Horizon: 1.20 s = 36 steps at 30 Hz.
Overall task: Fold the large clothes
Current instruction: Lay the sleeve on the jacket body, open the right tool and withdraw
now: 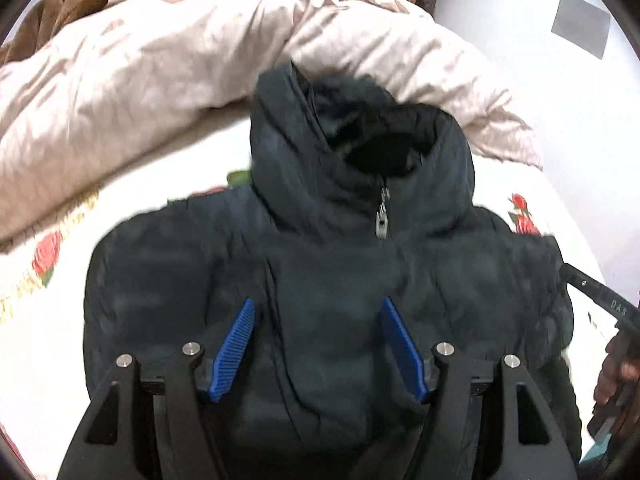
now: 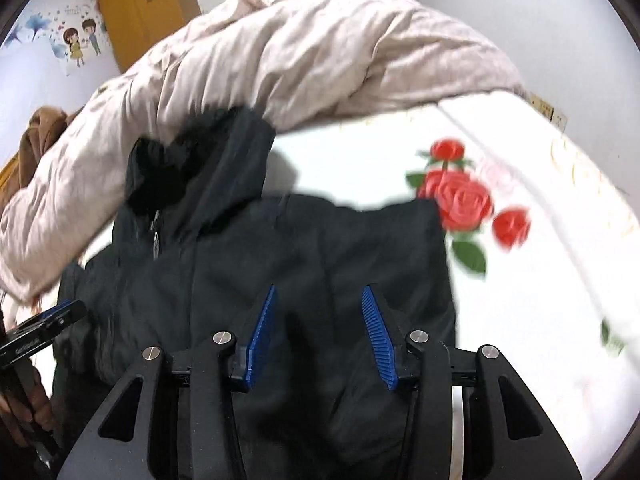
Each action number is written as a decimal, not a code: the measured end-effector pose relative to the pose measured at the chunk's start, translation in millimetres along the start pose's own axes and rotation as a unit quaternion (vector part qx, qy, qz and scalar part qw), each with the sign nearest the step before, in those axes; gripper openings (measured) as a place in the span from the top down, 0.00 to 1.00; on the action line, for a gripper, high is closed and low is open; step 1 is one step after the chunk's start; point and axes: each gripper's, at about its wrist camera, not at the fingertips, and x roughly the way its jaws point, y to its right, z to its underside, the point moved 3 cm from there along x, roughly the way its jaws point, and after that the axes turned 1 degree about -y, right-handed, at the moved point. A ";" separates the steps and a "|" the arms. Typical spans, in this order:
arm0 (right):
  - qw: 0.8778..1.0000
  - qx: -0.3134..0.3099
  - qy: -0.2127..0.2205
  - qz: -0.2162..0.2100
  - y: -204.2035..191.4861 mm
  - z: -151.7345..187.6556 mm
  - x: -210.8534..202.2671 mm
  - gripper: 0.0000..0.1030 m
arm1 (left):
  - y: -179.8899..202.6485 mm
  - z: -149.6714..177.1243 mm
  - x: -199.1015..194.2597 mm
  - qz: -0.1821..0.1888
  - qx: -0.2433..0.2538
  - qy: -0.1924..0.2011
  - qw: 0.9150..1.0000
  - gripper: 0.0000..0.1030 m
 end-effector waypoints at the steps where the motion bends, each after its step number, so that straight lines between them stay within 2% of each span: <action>1: 1.000 -0.004 0.001 0.010 4.8 -9.2 5.5 0.56 | -1.7 -4.4 5.3 -0.009 0.001 -0.001 1.000 0.34; 3: 1.000 -0.007 -0.011 0.023 12.4 -18.7 22.1 0.56 | -8.9 -5.2 26.3 -0.028 0.002 -0.020 0.999 0.34; 5: 0.999 0.000 -0.043 0.032 20.6 -19.8 48.1 0.56 | -15.4 -0.2 45.4 -0.024 -0.005 -0.034 0.999 0.33; 7: 0.997 -0.008 -0.070 0.040 25.2 -12.9 69.8 0.56 | -12.4 5.4 51.3 -0.030 0.019 -0.020 0.999 0.31; 11: 0.996 -0.034 -0.056 0.059 21.4 1.0 83.9 0.56 | -8.0 18.9 57.0 -0.041 0.032 0.000 0.999 0.30; 14: 0.996 -0.031 -0.062 0.059 23.1 -2.3 84.4 0.56 | -10.3 15.5 58.5 -0.040 0.023 -0.004 0.999 0.29; 17: 0.997 -0.016 -0.055 0.059 23.3 -11.4 62.8 0.56 | -10.9 5.0 45.0 -0.037 0.007 -0.022 0.999 0.32; 19: 0.998 -0.007 -0.032 0.045 21.4 -13.8 38.5 0.56 | -9.4 -2.2 23.2 -0.025 -0.006 -0.012 1.000 0.38; 22: 1.000 -0.010 -0.003 0.025 9.8 -3.5 -2.4 0.56 | -2.7 0.6 -13.1 -0.005 0.005 0.023 1.000 0.38; 25: 0.999 -0.029 0.000 0.013 -6.0 18.7 -18.1 0.56 | 2.8 17.6 -25.1 0.003 0.017 0.028 0.999 0.38; 27: 0.999 -0.040 -0.018 0.013 -12.3 30.5 -9.4 0.56 | 0.6 28.9 -9.4 -0.007 0.017 0.001 1.000 0.38; 29: 0.998 -0.043 -0.053 0.017 -11.6 43.7 12.0 0.56 | -6.8 40.7 12.1 -0.012 0.007 -0.032 0.999 0.37; 31: 0.996 -0.044 -0.070 0.016 -8.2 51.8 29.8 0.56 | -8.5 45.8 20.8 -0.011 0.010 -0.030 0.999 0.35; 36: 0.995 -0.055 -0.075 0.032 -13.0 54.6 44.9 0.56 | -3.0 47.8 25.5 -0.027 0.035 -0.026 0.999 0.34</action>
